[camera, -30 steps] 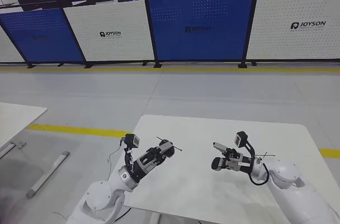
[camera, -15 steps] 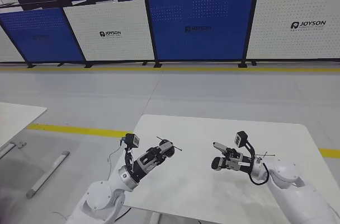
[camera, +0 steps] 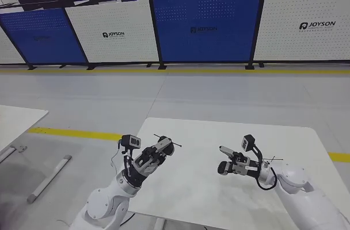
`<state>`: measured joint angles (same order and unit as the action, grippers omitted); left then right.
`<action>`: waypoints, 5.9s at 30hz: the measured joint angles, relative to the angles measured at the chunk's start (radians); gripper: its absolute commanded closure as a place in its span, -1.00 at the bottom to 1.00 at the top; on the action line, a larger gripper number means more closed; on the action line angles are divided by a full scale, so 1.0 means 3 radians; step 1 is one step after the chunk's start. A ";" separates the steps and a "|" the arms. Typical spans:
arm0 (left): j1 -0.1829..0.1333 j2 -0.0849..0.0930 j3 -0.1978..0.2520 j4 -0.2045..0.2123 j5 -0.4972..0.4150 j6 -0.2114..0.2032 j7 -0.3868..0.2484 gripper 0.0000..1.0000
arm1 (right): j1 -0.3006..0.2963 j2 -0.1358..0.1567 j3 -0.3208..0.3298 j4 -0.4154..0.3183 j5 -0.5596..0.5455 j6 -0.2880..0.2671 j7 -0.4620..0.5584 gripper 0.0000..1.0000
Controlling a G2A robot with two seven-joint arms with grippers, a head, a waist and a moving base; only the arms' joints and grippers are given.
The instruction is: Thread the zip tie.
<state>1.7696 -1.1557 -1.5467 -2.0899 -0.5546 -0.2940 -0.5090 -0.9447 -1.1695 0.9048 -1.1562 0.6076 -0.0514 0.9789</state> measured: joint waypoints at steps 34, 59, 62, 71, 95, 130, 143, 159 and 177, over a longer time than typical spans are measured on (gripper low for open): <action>-0.0320 0.0011 0.0442 0.0721 0.1477 0.0468 0.0319 1.00 | 0.0000 0.0000 0.0000 0.0000 0.0000 0.0000 0.0000 -1.00; -0.0465 0.0008 0.0652 0.1101 0.2222 0.0510 0.0676 1.00 | 0.0000 0.0000 0.0000 0.0000 0.0000 0.0000 0.0000 -1.00; -0.0501 0.0005 0.0715 0.1161 0.2452 0.0585 0.0779 1.00 | 0.0000 0.0000 0.0000 0.0000 0.0000 0.0000 0.0000 -1.00; -0.0634 -0.0006 0.0904 0.1362 0.3140 0.0770 0.1096 1.00 | 0.0000 0.0000 0.0000 0.0000 0.0000 0.0000 0.0000 -1.00; -0.0092 0.0028 0.0304 0.0428 0.1883 0.0106 0.1166 1.00 | 0.0000 0.0000 0.0000 0.0000 0.0000 0.0000 0.0000 -1.00; -0.0098 0.0030 0.0254 0.0298 0.1018 0.0221 0.0706 1.00 | 0.0000 0.0000 0.0000 0.0000 0.0000 0.0000 0.0000 -1.00; -0.0510 -0.0035 0.0854 0.1126 0.1734 0.0316 0.0949 1.00 | 0.0000 0.0000 0.0000 0.0000 0.0000 0.0000 0.0000 -1.00; -0.0509 -0.0035 0.0853 0.1127 0.1733 0.0312 0.0951 1.00 | 0.0000 0.0000 0.0000 0.0000 0.0000 0.0000 0.0000 -1.00; -0.0509 -0.0035 0.0853 0.1127 0.1733 0.0312 0.0951 1.00 | 0.0151 0.0271 0.0516 -0.0652 -0.1462 0.0620 0.0210 -1.00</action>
<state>1.6169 -1.1662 -1.2907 -1.7518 -0.0346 -0.2004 -0.2236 -0.8995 -1.0881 1.0597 -1.3518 0.1689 0.1348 1.0418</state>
